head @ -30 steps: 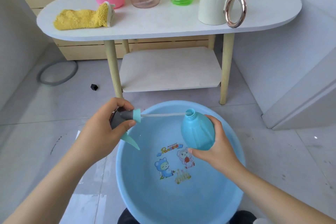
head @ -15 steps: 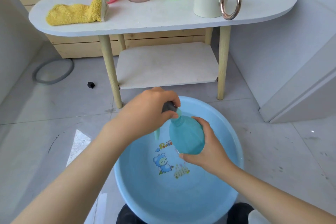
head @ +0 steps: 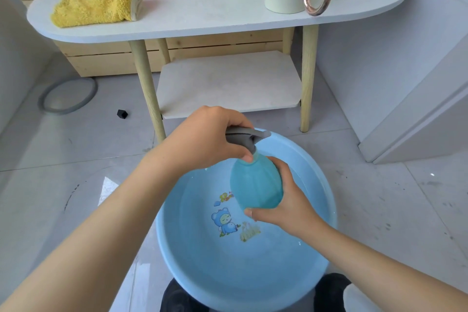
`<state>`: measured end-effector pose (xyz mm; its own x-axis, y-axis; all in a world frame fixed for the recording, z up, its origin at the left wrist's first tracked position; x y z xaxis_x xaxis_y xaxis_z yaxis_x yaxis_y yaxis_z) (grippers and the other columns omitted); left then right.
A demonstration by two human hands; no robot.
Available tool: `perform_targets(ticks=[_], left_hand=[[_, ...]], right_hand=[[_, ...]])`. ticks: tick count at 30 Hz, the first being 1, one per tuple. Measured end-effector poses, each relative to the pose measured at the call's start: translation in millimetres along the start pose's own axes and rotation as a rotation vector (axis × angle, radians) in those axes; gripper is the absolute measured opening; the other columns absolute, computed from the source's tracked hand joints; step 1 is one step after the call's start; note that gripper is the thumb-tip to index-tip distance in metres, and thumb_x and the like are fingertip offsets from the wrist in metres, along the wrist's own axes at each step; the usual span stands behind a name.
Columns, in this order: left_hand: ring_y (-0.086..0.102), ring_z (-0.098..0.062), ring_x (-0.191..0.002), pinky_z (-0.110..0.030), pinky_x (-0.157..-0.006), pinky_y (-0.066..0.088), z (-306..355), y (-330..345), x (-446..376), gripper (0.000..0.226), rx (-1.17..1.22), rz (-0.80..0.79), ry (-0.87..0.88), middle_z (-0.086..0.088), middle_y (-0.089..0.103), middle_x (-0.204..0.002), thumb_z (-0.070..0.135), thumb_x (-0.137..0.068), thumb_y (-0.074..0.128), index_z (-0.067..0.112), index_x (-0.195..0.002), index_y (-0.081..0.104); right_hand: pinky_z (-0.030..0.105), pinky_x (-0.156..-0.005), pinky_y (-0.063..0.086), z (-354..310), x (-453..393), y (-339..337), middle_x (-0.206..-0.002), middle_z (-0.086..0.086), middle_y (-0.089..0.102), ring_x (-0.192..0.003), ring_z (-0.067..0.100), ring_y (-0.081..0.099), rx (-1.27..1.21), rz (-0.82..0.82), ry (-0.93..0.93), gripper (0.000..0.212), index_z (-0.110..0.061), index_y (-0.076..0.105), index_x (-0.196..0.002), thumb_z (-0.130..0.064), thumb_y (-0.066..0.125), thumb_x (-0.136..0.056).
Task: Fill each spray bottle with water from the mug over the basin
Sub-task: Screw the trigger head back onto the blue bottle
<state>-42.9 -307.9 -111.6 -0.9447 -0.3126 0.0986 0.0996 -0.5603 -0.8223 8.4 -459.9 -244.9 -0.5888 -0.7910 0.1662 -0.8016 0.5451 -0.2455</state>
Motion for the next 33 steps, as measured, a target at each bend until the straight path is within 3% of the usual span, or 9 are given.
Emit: perform_targets(ticks=[3, 6, 8, 11, 15, 20, 24, 28, 33], left_hand=[[0.057, 0.002, -0.087, -0.016, -0.078, 0.045, 0, -8, 3, 0.030, 0.043, -0.103, 0.039, 0.016, 0.068, -0.092, 0.024, -0.074, 0.079, 0.035, -0.101, 0.070], [0.035, -0.008, -0.111, -0.027, -0.101, 0.024, 0, -12, 5, 0.031, -0.369, -0.128, 0.148, 0.012, 0.044, -0.113, 0.039, -0.082, 0.068, 0.048, -0.111, 0.061], [0.028, -0.015, -0.109, -0.031, -0.099, 0.015, 3, -13, 8, 0.028, -0.597, 0.018, 0.273, 0.004, 0.038, -0.116, 0.036, -0.084, 0.067, 0.048, -0.109, 0.063], [0.034, -0.025, -0.091, -0.040, -0.082, 0.026, 9, -11, 14, 0.024, -0.678, 0.333, 0.430, -0.014, 0.051, -0.100, 0.028, -0.079, 0.064, 0.034, -0.100, 0.073], [0.045, -0.022, -0.070, -0.034, -0.064, 0.050, 9, -5, 15, 0.034, -0.389, 0.324, 0.442, -0.016, 0.047, -0.091, 0.025, -0.083, 0.054, 0.018, -0.110, 0.072], [0.052, -0.004, -0.087, -0.020, -0.084, 0.047, -4, 8, 16, 0.046, -0.101, 0.260, 0.366, 0.003, 0.035, -0.105, 0.046, -0.078, 0.063, 0.014, -0.111, 0.069], [0.057, -0.006, -0.089, -0.008, -0.082, 0.045, -10, 15, 16, 0.037, 0.103, 0.386, 0.276, 0.004, 0.042, -0.102, 0.046, -0.079, 0.063, 0.010, -0.087, 0.071], [0.060, -0.005, -0.088, -0.009, -0.075, 0.049, -8, 12, 18, 0.025, 0.343, 0.467, 0.178, 0.002, 0.054, -0.095, 0.036, -0.079, 0.069, 0.019, -0.073, 0.052], [0.068, -0.012, -0.074, -0.028, -0.073, 0.054, -12, 12, 9, 0.017, 0.438, 0.396, 0.000, 0.001, 0.065, -0.080, 0.024, -0.088, 0.064, 0.036, -0.095, 0.054]], right_hand=[[0.003, -0.073, 0.040, -6, 0, 0, -0.108, -0.042, 0.045, -0.102, -0.015, 0.048, -0.015, -0.074, 0.001, 0.084, -0.045, 0.035, -0.117, -0.026, 0.083, -0.052], [0.005, -0.075, 0.043, -10, 0, 0, -0.108, -0.040, 0.047, -0.103, -0.013, 0.049, -0.021, -0.136, 0.013, 0.084, -0.049, 0.035, -0.116, -0.026, 0.084, -0.052], [0.006, -0.075, 0.044, -11, 1, 2, -0.108, -0.039, 0.046, -0.103, -0.013, 0.049, -0.029, -0.150, 0.022, 0.084, -0.051, 0.035, -0.116, -0.027, 0.084, -0.052], [0.007, -0.076, 0.045, -13, 0, 0, -0.107, -0.039, 0.047, -0.102, -0.014, 0.049, -0.058, -0.116, 0.028, 0.084, -0.049, 0.035, -0.118, -0.027, 0.083, -0.052], [0.021, -0.073, 0.055, -18, -4, -4, -0.108, -0.035, 0.048, -0.099, -0.012, 0.051, -0.071, -0.064, 0.018, 0.085, -0.050, 0.035, -0.118, -0.027, 0.083, -0.052], [0.040, -0.067, 0.059, -16, -9, -5, -0.111, -0.015, 0.056, -0.092, 0.004, 0.061, -0.151, -0.001, 0.039, 0.081, -0.048, 0.037, -0.115, -0.024, 0.082, -0.053], [0.021, -0.063, 0.054, -16, -12, -10, -0.114, -0.016, 0.052, -0.090, -0.009, 0.056, -0.120, 0.033, 0.007, 0.079, -0.046, 0.036, -0.111, -0.022, 0.085, -0.054], [0.013, -0.061, 0.049, -12, -12, -12, -0.114, -0.018, 0.050, -0.092, -0.013, 0.052, -0.106, 0.039, -0.004, 0.079, -0.043, 0.037, -0.111, -0.010, 0.087, -0.061], [0.009, -0.070, 0.046, -11, -12, -12, -0.113, -0.025, 0.050, -0.098, -0.012, 0.051, -0.068, 0.023, -0.006, 0.080, -0.044, 0.037, -0.113, -0.020, 0.086, -0.054]])
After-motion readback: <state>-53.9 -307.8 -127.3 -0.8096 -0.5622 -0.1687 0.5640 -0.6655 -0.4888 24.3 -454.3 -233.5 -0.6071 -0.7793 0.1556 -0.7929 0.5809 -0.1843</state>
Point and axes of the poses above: each hand's wrist, its own x-axis away from the middle knuckle, its own y-axis out of the palm, z = x × y, the point moved 4 cm from there along -x, towards the middle knuckle
